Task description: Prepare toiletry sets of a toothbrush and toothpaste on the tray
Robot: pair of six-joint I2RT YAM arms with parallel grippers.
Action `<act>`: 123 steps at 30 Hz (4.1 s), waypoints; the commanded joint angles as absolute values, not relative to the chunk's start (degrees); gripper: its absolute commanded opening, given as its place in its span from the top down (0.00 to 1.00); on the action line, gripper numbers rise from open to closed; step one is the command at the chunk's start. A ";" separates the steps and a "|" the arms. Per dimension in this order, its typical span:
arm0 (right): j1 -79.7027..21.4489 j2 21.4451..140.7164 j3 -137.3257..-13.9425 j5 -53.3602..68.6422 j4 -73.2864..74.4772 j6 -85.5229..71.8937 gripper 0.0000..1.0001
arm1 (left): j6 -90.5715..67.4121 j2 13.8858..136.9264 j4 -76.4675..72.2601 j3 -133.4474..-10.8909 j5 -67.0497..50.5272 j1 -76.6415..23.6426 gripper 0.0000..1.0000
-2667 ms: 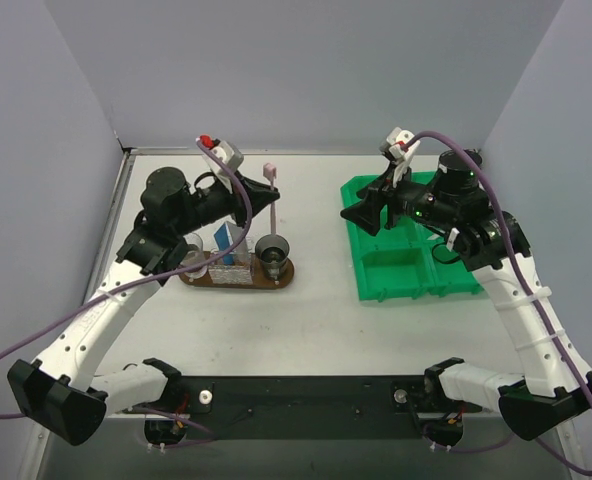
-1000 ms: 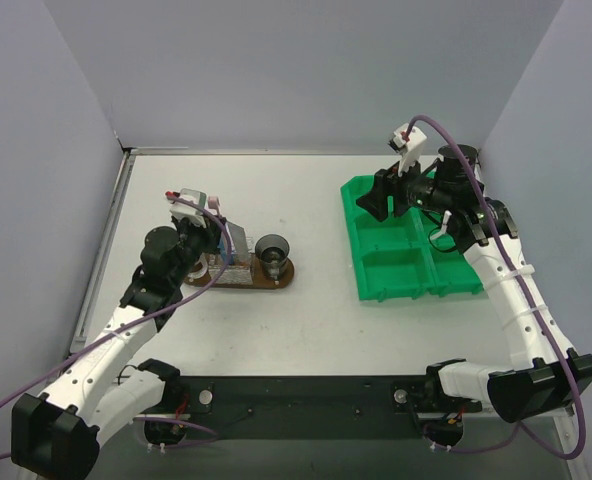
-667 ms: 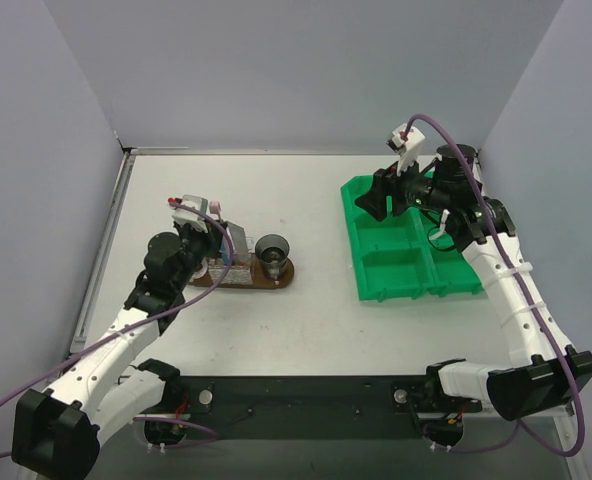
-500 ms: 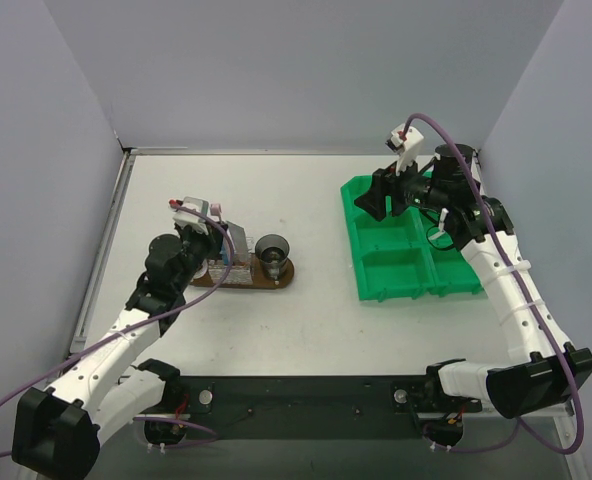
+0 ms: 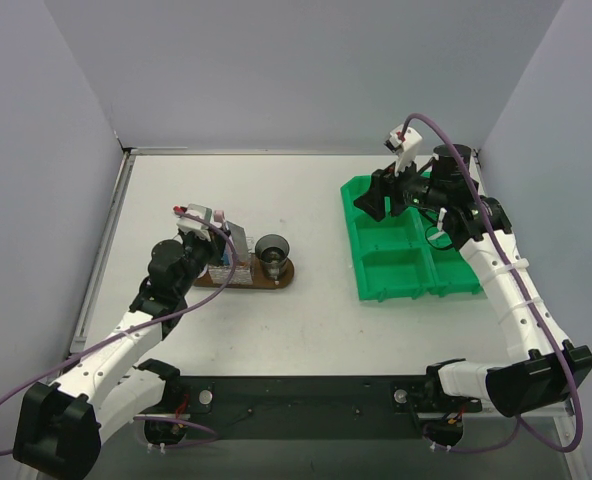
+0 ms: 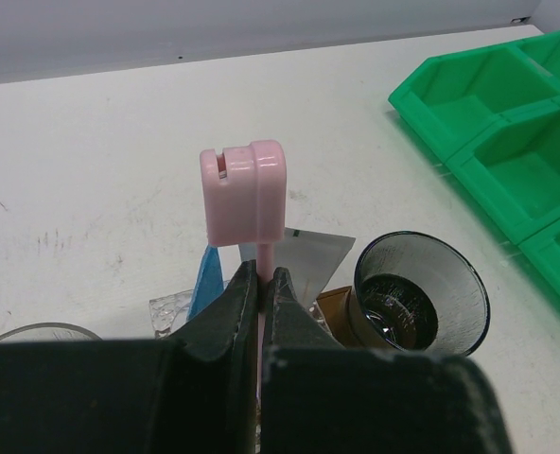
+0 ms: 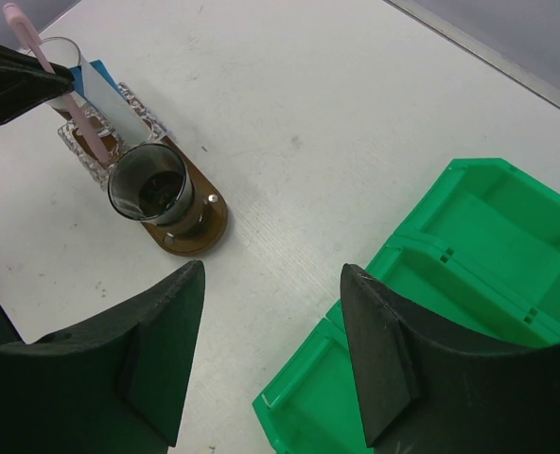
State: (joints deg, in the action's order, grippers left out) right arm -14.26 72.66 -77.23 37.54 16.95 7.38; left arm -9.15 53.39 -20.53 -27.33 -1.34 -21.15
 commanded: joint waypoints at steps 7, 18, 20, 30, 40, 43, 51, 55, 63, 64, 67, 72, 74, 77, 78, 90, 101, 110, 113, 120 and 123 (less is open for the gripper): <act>-13.62 72.25 -75.94 39.37 14.59 7.82 0.46 | -8.70 53.44 -24.17 -26.89 -3.95 -20.13 1.00; -13.45 71.72 -75.32 39.46 14.50 8.17 0.46 | -9.14 54.23 -23.55 -26.37 -5.71 -19.25 1.00; -13.36 71.72 -75.32 39.55 14.59 8.17 0.46 | -9.14 54.23 -23.55 -26.28 -6.06 -19.25 1.00; -13.36 71.98 -75.50 39.90 14.33 8.00 0.46 | -9.23 54.84 -24.52 -25.23 -8.43 -18.11 1.00; -13.36 71.72 -75.67 40.25 14.33 8.17 0.45 | -9.58 55.90 -25.66 -24.26 -10.11 -17.32 1.00; -13.36 71.72 -75.67 40.43 14.33 8.17 0.45 | -9.67 55.81 -26.10 -24.00 -10.37 -17.14 1.00; -13.36 71.54 -75.76 40.52 14.33 8.26 0.45 | -10.19 56.43 -27.07 -23.47 -12.47 -16.26 0.90; -13.36 71.63 -75.85 40.61 14.33 8.17 0.45 | -10.28 56.86 -27.42 -23.29 -13.18 -15.82 0.83; -13.36 71.46 -75.67 40.61 14.33 8.52 0.45 | -10.63 56.78 -27.25 -23.20 -14.41 -14.86 0.80; -13.36 71.46 -75.59 40.61 14.33 8.44 0.45 | -10.55 56.78 -27.25 -23.20 -14.41 -14.77 0.80; -13.36 71.46 -75.59 40.78 14.33 8.44 0.45 | -10.55 57.04 -27.25 -23.12 -15.38 -14.59 0.77; -13.36 71.28 -75.59 40.78 14.41 8.44 0.45 | -10.63 57.13 -27.25 -23.11 -16.43 -13.71 0.71; -13.36 71.37 -75.50 40.78 14.41 8.44 0.45 | -10.63 57.13 -27.16 -23.12 -16.70 -13.54 0.67; -13.36 71.46 -75.41 40.87 14.41 8.35 0.45 | -10.90 56.95 -27.16 -23.12 -17.14 -13.18 0.61; -13.36 71.46 -75.50 40.87 14.41 8.35 0.45 | -10.99 56.87 -27.16 -23.12 -17.40 -12.92 0.60; -13.27 71.28 -75.15 40.78 14.41 8.44 0.45 | -12.21 54.67 -24.96 -24.61 -21.09 -10.37 0.56; -13.36 71.54 -75.32 40.34 15.03 8.96 0.45 | -12.57 51.86 -19.69 -28.47 -27.33 -9.76 0.55; -13.01 70.84 -75.32 26.49 16.26 9.58 0.45 | -12.39 48.00 -7.84 -37.96 -29.27 -8.53 0.54; -12.22 71.98 -76.89 19.37 18.10 8.97 0.45 | -11.52 46.58 -2.12 -42.62 -28.92 -8.70 0.54; -5.46 74.27 -76.47 14.86 21.62 6.86 0.45 | -7.65 43.86 7.73 -48.95 -26.63 -8.61 0.43; -2.03 74.79 -75.94 13.28 23.20 6.16 0.45 | -5.81 43.42 11.33 -52.55 -25.32 -8.53 0.35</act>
State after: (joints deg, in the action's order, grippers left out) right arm -5.06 74.02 -75.44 17.61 20.91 7.55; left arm -8.99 44.10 4.73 -47.33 -27.20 -8.88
